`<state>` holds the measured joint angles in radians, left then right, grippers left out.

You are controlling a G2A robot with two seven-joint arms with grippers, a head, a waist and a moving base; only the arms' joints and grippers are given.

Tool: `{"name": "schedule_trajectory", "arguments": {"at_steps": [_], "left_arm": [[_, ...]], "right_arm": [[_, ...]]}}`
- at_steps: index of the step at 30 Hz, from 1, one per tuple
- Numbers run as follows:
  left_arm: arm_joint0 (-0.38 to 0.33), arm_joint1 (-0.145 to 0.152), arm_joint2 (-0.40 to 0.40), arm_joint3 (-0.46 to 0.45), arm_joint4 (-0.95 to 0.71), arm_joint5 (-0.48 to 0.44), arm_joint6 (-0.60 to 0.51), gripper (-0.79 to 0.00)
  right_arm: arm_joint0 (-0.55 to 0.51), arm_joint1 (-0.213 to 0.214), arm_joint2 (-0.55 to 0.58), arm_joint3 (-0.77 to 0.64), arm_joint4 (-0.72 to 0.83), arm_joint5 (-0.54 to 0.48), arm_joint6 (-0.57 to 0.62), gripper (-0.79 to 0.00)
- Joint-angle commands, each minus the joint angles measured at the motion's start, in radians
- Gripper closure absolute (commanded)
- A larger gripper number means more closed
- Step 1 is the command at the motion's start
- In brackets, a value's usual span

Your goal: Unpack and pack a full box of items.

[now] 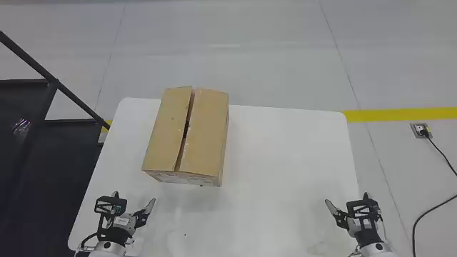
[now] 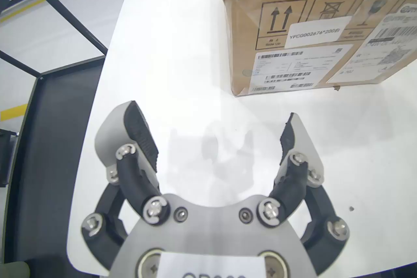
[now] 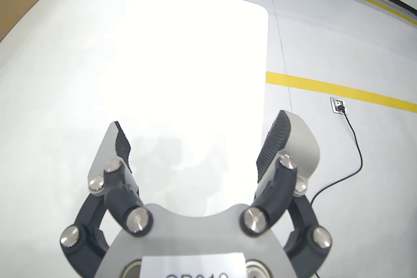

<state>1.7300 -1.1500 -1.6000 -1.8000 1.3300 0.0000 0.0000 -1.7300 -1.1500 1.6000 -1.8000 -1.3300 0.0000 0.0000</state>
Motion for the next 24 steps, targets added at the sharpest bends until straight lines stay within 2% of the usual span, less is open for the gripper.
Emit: {"name": "schedule_trajectory", "arguments": {"at_steps": [1, 7, 11, 17, 22, 24], "left_arm": [[0.0, 0.0, 0.0, 0.0, 0.0, 0.0, 0.0, -0.784], [-0.001, 0.0, 0.0, -0.002, 0.003, -0.003, 0.004, -0.785], [-0.005, -0.001, -0.019, 0.002, -0.025, -0.024, 0.046, -0.785], [-0.035, -0.001, -0.081, 0.019, -0.141, -0.078, 0.098, -0.785], [-0.078, -0.002, -0.133, 0.042, -0.281, -0.144, 0.114, -0.785], [-0.104, -0.002, -0.16, 0.063, -0.309, -0.13, 0.123, -0.785]], "right_arm": [[0.0, 0.0, 0.0, 0.0, 0.0, 0.0, 0.0, -0.785], [0.0, 0.0, 0.0, 0.0, 0.0, 0.0, 0.0, -0.785], [0.01, -0.001, -0.011, -0.027, -0.006, -0.034, -0.022, -0.785], [0.031, -0.004, -0.062, -0.104, -0.118, -0.025, -0.05, -0.785], [0.064, -0.01, -0.141, -0.173, -0.254, 0.001, -0.021, -0.785], [0.074, -0.013, -0.176, -0.206, -0.293, 0.009, -0.012, -0.785]]}}
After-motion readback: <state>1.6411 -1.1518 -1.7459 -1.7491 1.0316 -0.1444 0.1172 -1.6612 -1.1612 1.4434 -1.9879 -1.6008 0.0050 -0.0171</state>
